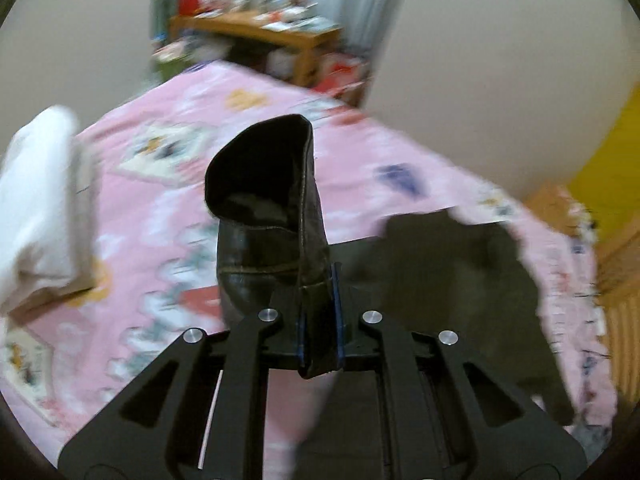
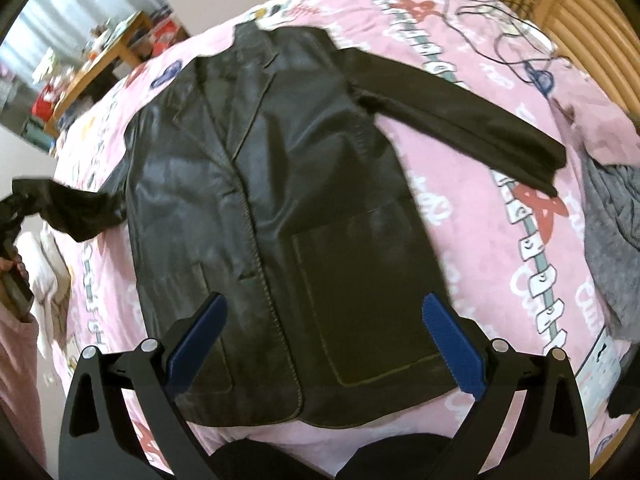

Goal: Fold large clothes
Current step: 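Lift the sleeve with the left tool and fold it across the jacket body, then grasp the other sleeve cuff with the right tool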

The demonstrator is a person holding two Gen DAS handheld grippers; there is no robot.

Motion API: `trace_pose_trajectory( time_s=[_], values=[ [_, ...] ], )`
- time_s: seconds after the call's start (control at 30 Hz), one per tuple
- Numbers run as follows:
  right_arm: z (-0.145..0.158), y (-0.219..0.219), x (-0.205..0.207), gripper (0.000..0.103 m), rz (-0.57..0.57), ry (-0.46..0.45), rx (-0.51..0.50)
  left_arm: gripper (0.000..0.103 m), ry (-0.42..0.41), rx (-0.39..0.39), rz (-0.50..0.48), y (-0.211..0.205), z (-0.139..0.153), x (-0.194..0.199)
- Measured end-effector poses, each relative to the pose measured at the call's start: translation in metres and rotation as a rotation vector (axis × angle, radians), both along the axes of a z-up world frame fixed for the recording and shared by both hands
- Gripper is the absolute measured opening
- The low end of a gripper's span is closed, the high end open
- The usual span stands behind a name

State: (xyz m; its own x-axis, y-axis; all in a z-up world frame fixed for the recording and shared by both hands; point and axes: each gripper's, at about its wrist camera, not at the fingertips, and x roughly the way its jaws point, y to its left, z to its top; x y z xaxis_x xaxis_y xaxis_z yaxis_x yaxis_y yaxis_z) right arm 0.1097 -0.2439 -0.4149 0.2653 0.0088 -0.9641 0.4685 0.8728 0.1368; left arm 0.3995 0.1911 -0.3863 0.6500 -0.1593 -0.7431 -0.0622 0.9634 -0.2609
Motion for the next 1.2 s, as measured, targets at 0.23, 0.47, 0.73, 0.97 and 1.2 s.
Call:
trace_pose_trajectory(
  time_s=[0.23, 0.47, 0.73, 0.97, 1.2],
  values=[
    [0.0, -0.068, -0.022, 0.095, -0.083, -0.016, -0.047, 0.009, -0.106, -0.088, -0.229, -0.148, 0.039, -0.001],
    [-0.032, -0.119, -0.06, 0.095, -0.21, 0.038, -0.053, 0.009, -0.071, -0.157, -0.451, -0.278, 0.016, -0.018],
    [-0.065, -0.151, -0.092, 0.095, -0.295, 0.095, -0.043, 0.009, 0.08, -0.096, -0.737, -0.396, -0.053, -0.083],
    [-0.087, -0.173, -0.111, 0.095, -0.363, 0.127, -0.051, 0.009, 0.264, 0.018, -0.98, -0.448, -0.149, -0.139],
    [-0.098, -0.184, -0.127, 0.095, -0.395, 0.143, -0.057, 0.01, 0.364, 0.203, -1.11, -0.459, -0.211, -0.173]
  ],
)
